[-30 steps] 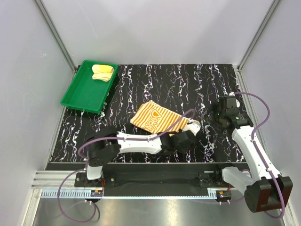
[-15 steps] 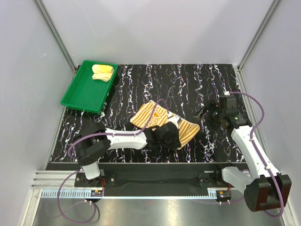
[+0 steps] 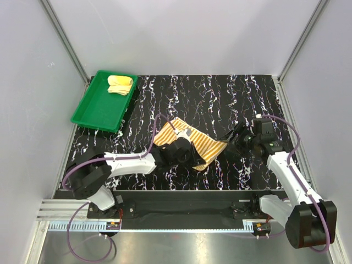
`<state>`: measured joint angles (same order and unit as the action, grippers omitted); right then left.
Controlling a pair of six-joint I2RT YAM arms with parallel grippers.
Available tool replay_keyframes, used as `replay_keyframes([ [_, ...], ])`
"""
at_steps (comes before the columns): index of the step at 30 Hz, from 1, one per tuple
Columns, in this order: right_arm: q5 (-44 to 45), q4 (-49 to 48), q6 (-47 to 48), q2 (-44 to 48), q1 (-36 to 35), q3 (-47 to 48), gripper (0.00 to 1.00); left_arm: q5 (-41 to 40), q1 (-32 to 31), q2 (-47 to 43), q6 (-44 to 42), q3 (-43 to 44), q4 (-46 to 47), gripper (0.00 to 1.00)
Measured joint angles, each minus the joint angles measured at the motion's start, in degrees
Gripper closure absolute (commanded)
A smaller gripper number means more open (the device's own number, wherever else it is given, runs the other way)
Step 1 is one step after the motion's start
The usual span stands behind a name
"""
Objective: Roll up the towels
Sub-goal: Roll the towel
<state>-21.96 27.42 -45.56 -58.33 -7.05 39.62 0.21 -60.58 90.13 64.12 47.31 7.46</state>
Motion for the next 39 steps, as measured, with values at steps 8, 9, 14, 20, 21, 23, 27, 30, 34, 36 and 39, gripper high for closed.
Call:
replay_keyframes([
  [8, -4.92, -6.64, -1.97, -0.57, 0.02, -5.03, 0.26, 1.77, 0.92, 0.00, 6.91, -6.62, 5.03, 1.00],
  [9, -5.49, -7.41, -2.14, -1.22, 0.02, -5.88, 0.27, 2.19, 1.11, 0.02, 7.63, -7.19, 5.84, 1.00],
  [14, -6.71, -9.62, -2.21, -5.66, 0.02, -9.25, 0.27, 4.15, 2.36, 1.16, 11.41, -9.79, 10.95, 1.00],
  [20, -6.45, -11.26, -1.55, -6.99, -1.40, -11.13, 0.27, 5.62, 3.04, 2.34, 15.54, -12.22, 14.51, 1.00],
  [21, -6.40, -11.91, -1.53, -7.04, -1.92, -11.39, 0.27, 5.70, 3.10, 2.34, 16.20, -12.66, 15.04, 1.00],
  [23, -6.25, -13.64, -1.62, -7.34, -3.02, -12.15, 0.27, 5.95, 3.39, 2.34, 17.62, -13.70, 16.37, 1.00],
  [27, -5.92, -17.33, -1.88, -9.97, -6.45, -13.73, 0.27, 6.95, 4.44, 2.97, 20.06, -15.52, 18.75, 1.00],
  [30, -5.40, -20.61, -2.23, -13.51, -8.92, -14.03, 0.28, 7.80, 5.16, 3.78, 21.59, -16.72, 20.94, 1.00],
  [34, -5.20, -24.52, -2.95, -17.22, -10.01, -14.16, 0.28, 9.01, 5.92, 4.66, 22.95, -17.59, 22.82, 1.00],
  [36, -5.07, -26.45, -3.10, -17.99, -10.16, -14.14, 0.28, 9.60, 6.29, 4.83, 22.99, -17.70, 23.30, 1.00],
  [39, -5.07, -28.37, -3.15, -18.93, -10.19, -14.14, 0.29, 10.19, 6.71, 4.87, 22.97, -17.75, 23.63, 1.00],
])
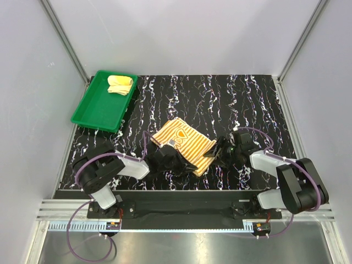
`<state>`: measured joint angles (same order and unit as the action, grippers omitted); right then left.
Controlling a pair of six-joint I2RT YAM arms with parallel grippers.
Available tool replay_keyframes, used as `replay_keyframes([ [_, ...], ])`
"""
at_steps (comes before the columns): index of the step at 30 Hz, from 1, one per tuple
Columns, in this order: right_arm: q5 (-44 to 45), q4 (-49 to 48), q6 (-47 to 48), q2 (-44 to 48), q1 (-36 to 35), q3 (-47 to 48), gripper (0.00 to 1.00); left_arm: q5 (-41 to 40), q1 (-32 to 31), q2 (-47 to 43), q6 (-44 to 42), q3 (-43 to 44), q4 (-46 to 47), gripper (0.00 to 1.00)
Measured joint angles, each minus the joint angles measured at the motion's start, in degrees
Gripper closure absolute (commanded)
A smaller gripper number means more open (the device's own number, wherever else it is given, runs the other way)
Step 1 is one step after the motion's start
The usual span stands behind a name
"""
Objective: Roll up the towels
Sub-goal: Roll the towel
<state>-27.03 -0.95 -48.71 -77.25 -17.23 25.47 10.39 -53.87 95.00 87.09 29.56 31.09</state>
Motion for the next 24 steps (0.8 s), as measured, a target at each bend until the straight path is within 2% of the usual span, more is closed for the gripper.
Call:
replay_keyframes([
  [3, -0.07, -1.90, 0.00, -1.01, -0.02, 0.02, 0.32, 0.50, 0.37, 0.00, 0.00, -0.04, 0.20, 1.00],
  [5, -0.11, -3.41, 0.02, -2.12, -0.02, 0.17, 0.38, 0.74, 0.59, 0.00, -0.02, -0.07, 0.33, 1.00],
  [8, -0.07, -5.20, 0.33, -4.07, -0.02, 0.35, 0.63, 0.96, 0.83, 0.00, -0.04, -0.07, 0.35, 1.00],
  [9, 0.04, -5.40, 0.55, -4.76, -0.02, 0.35, 0.66, 0.98, 0.92, 0.00, -0.04, -0.07, 0.37, 1.00],
  [10, -0.02, -5.46, 0.52, -5.44, -0.02, 0.35, 0.69, 1.01, 1.01, 0.00, -0.04, -0.07, 0.42, 1.00],
  [15, -0.15, -5.62, 0.96, -6.14, -0.26, 0.81, 0.70, 1.05, 1.07, 0.00, -0.50, -0.07, 0.42, 0.85],
  [17, -0.07, -5.01, 1.33, -6.14, -0.28, 1.18, 0.71, 1.03, 1.09, -0.09, -1.44, 0.07, -0.20, 0.76],
  [18, -0.02, -4.61, 1.53, -6.14, -0.31, 1.42, 0.71, 0.98, 1.11, -0.26, -2.34, 0.35, -1.22, 0.64],
  [20, 0.33, -3.15, 2.03, -6.12, -0.35, 2.16, 0.71, 0.76, 1.11, -1.40, -5.03, 1.44, -5.18, 0.54],
  [21, 0.59, -2.23, 2.38, -6.08, -0.37, 2.60, 0.71, 0.46, 1.11, -2.43, -6.62, 2.12, -7.69, 0.47],
  [22, 0.90, -0.66, 2.82, -5.99, -0.39, 3.37, 0.71, -0.07, 1.09, -3.58, -8.26, 3.10, -10.73, 0.35],
  [24, 1.53, 2.05, 3.80, -5.79, -0.44, 4.74, 0.71, -1.86, 0.63, -6.14, -12.24, 5.01, -16.17, 0.24],
])
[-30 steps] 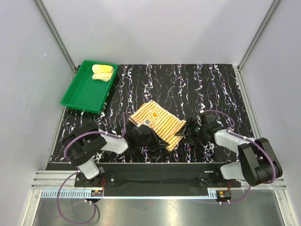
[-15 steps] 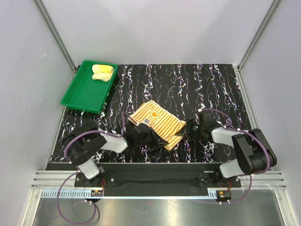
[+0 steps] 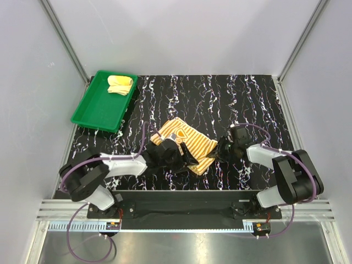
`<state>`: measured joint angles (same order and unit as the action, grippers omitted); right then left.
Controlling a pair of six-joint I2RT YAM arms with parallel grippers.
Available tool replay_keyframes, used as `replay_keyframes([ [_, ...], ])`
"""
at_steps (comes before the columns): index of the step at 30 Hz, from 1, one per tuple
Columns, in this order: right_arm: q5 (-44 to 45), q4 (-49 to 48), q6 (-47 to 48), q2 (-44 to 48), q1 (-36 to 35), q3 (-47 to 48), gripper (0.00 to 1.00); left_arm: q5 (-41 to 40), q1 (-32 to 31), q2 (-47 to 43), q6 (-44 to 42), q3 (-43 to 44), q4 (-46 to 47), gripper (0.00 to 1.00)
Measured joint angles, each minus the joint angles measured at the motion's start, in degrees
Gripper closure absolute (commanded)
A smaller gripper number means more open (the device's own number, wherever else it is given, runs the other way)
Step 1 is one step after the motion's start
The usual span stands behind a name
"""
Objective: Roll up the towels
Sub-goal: Roll the towel
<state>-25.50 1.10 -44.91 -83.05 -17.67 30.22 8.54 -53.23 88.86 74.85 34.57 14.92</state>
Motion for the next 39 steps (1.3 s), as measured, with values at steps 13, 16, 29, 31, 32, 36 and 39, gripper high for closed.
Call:
replay_keyframes([
  [13, 4.92, 19.15, 6.27, 0.35, -2.51, 10.75, 0.70, -33.62, -23.89, -6.38, -34.40, 19.69, -28.09, 0.01],
  [16, 5.38, 21.77, 7.19, 0.02, -2.80, 12.31, 0.70, -40.70, -28.17, -1.31, -40.24, 23.80, -30.38, 0.01],
  [29, 5.55, 25.75, 8.70, -0.39, -3.19, 13.00, 0.70, -54.47, -34.23, 20.17, -52.54, 34.53, -35.01, 0.04],
  [31, 5.55, 25.77, 8.74, -0.42, -3.21, 13.00, 0.70, -55.06, -34.18, 21.24, -53.40, 34.99, -34.99, 0.10],
  [32, 5.53, 25.77, 8.79, -0.44, -3.21, 13.00, 0.70, -55.39, -34.16, 21.79, -53.66, 35.30, -34.99, 0.13],
  [36, 5.51, 25.79, 9.09, -0.72, -3.21, 13.00, 0.70, -56.37, -34.12, 24.57, -54.27, 36.76, -35.32, 0.34],
  [39, 5.51, 25.83, 9.22, -0.76, -3.21, 13.00, 0.70, -58.29, -33.94, 26.97, -54.21, 37.94, -36.33, 0.36],
])
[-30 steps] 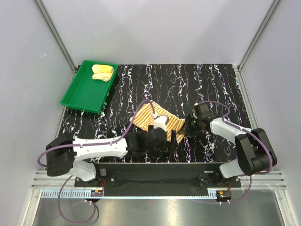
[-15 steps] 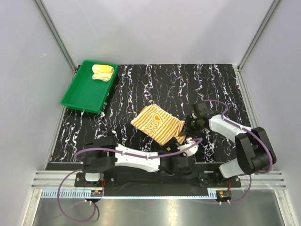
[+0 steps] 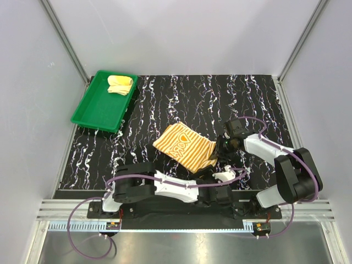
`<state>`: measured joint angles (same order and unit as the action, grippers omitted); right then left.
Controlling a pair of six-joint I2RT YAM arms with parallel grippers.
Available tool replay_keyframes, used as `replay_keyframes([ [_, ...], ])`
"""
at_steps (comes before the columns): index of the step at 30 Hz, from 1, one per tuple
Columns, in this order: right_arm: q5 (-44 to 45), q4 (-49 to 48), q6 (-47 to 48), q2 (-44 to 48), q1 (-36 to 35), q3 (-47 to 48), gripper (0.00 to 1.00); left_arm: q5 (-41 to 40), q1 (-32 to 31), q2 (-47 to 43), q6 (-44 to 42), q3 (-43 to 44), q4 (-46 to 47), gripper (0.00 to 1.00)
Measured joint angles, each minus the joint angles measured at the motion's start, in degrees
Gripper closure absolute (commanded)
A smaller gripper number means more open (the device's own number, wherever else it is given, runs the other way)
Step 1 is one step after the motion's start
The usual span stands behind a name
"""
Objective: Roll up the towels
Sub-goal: Roll the towel
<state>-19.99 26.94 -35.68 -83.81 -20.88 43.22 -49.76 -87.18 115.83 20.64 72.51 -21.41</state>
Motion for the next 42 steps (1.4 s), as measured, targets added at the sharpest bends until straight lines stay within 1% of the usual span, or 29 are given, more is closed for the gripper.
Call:
replay_keyframes([
  [2, 0.00, 0.00, 0.13, 0.00, 0.00, 0.02, 0.70, -1.27, 0.26, 0.66, 0.28, 0.52, -0.02, 0.41],
  [5, -0.04, 0.02, 0.37, -0.04, 0.00, 0.02, 0.70, -1.62, 1.20, 0.92, 0.76, 0.35, -0.13, 0.52],
  [6, -0.07, 0.02, 0.44, -0.09, 0.00, 0.02, 0.70, -1.62, 1.51, 0.92, 0.85, 0.11, -0.04, 0.62],
  [7, -0.13, 0.02, 0.50, -0.15, 0.00, 0.07, 0.70, -1.53, 1.86, 0.92, 1.11, -0.11, 0.07, 0.69],
  [9, -0.26, 0.00, 0.52, -0.31, 0.00, 0.22, 0.71, -1.44, 2.32, 0.92, 1.07, -0.66, 0.42, 0.77],
  [10, -0.42, 0.00, 0.55, -0.37, 0.00, 0.28, 0.70, -1.44, 2.47, 0.92, 0.92, -0.76, 0.57, 0.85],
  [12, -0.46, 0.09, 0.57, -0.42, 0.00, 0.37, 0.70, -1.31, 2.51, 0.87, 0.55, -0.79, 0.72, 0.89],
  [13, -0.46, 0.35, 0.63, -0.48, 0.00, 0.52, 0.70, -1.11, 2.51, 0.81, 0.15, -0.79, 0.70, 0.96],
  [16, -0.46, 1.66, 1.07, -0.59, -0.02, 1.51, 0.69, -0.33, 2.60, 0.44, 0.07, -0.79, 0.63, 0.98],
  [19, -0.37, 3.41, 1.66, -0.59, -0.11, 2.84, 0.58, 1.31, 2.80, -0.55, 0.11, -0.79, 0.42, 0.99],
  [20, -0.20, 4.26, 1.97, -0.59, -0.13, 3.48, 0.50, 1.88, 2.89, -0.92, 0.13, -0.79, 0.28, 0.99],
  [23, 1.31, 7.45, 3.10, -0.61, -0.17, 5.97, 0.39, 4.66, 3.37, -2.34, 0.44, -0.79, -0.48, 0.99],
  [24, 2.05, 8.57, 3.43, -0.63, -0.17, 7.08, 0.33, 5.62, 3.58, -2.75, 0.68, -0.79, -0.83, 1.00],
  [27, 5.77, 12.17, 4.42, -0.63, -0.17, 11.06, 0.27, 8.68, 4.28, -3.69, 1.55, -0.79, -1.79, 1.00],
  [31, 10.19, 15.96, 5.40, -0.59, 0.76, 16.55, 0.25, 12.48, 5.07, -5.16, 2.95, -0.94, -2.69, 1.00],
  [34, 13.33, 17.92, 5.88, -0.24, 3.28, 20.02, 0.25, 15.28, 5.73, -5.92, 3.82, -0.94, -2.93, 1.00],
  [38, 16.28, 19.23, 5.95, 2.93, 6.60, 20.92, 0.23, 19.87, 7.26, -6.99, 5.42, -1.79, -2.34, 1.00],
  [42, 17.68, 19.61, 5.75, 8.68, 7.43, 20.50, 0.23, 26.18, 10.43, -9.90, 7.85, -4.26, -0.55, 1.00],
])
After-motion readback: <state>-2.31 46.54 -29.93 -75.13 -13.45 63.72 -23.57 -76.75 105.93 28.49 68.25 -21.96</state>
